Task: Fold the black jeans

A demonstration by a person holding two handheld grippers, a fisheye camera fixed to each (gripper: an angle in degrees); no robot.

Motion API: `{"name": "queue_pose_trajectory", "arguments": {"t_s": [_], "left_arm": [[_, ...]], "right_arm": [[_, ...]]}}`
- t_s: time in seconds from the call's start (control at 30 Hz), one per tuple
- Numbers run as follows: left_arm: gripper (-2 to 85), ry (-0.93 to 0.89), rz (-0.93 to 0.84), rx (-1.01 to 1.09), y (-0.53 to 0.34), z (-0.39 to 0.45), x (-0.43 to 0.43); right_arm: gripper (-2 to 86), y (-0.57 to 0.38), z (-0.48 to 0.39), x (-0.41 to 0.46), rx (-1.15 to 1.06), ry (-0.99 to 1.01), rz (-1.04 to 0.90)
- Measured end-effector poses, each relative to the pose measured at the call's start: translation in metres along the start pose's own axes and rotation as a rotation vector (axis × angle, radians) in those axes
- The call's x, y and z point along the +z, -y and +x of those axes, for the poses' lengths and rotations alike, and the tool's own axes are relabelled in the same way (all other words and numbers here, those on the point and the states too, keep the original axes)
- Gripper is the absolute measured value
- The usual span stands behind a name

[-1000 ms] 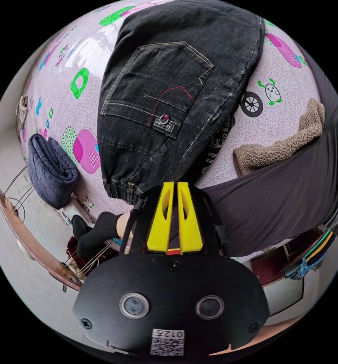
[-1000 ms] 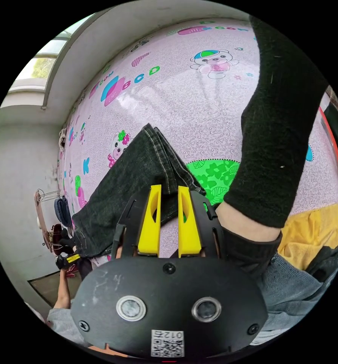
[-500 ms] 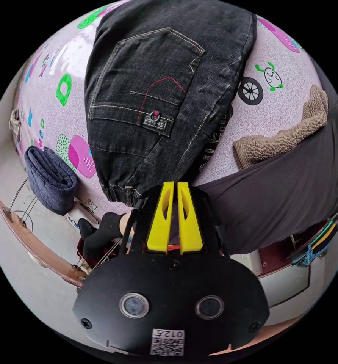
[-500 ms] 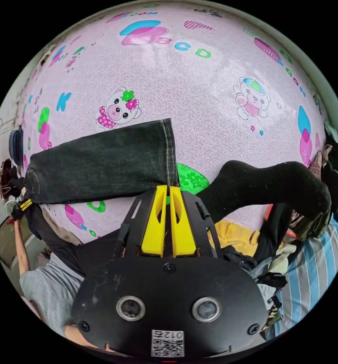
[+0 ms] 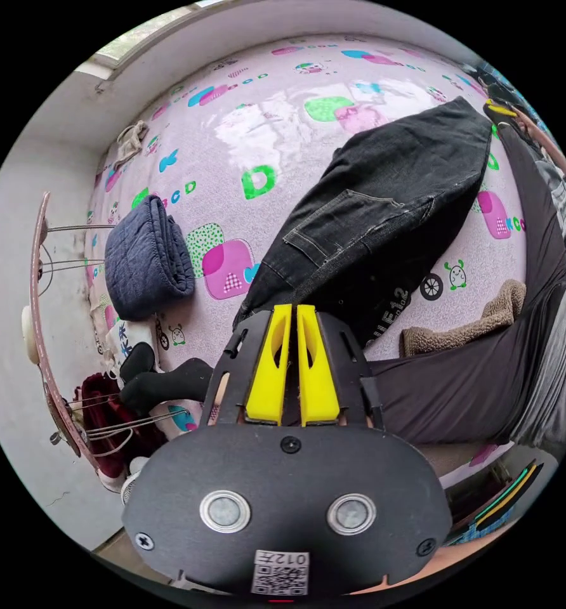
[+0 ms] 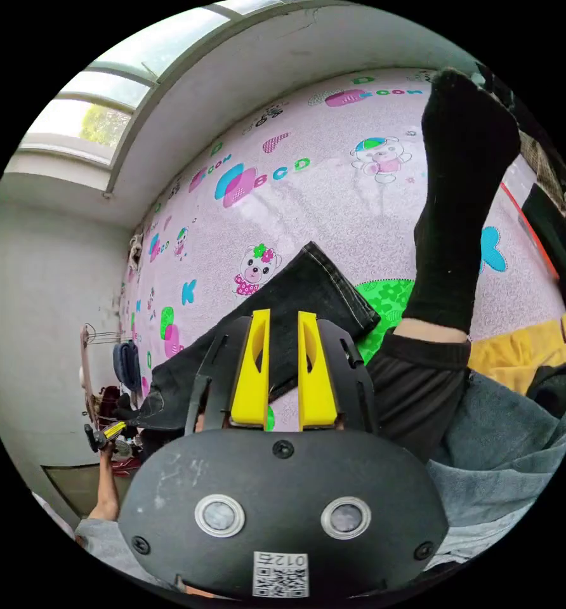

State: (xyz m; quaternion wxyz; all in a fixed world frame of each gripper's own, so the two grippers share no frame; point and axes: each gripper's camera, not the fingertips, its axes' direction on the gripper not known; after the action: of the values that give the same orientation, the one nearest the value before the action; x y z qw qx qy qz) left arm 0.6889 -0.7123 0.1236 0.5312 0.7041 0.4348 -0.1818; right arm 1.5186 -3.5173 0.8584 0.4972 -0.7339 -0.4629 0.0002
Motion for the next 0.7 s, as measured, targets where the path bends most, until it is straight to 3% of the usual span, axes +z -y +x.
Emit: {"name": "queue_pose_trajectory", "arguments": {"t_s": [0.13,0.27,0.7], "left_arm": [[0.0,0.041,-0.020,0.055,0.008,0.005,0.000],[0.0,0.062,-0.056,0.108,0.010,0.017,0.006],[0.0,0.047,-0.160,0.177,-0.003,0.051,0.042]], "right_arm": [[7.6,-0.021,0.038,0.003,0.179,0.052,-0.029],[7.3,-0.021,0.072,-0.003,0.345,0.106,0.061],[6.2,0.029,0.075,0.034,0.327,-0.144,-0.050]]}}
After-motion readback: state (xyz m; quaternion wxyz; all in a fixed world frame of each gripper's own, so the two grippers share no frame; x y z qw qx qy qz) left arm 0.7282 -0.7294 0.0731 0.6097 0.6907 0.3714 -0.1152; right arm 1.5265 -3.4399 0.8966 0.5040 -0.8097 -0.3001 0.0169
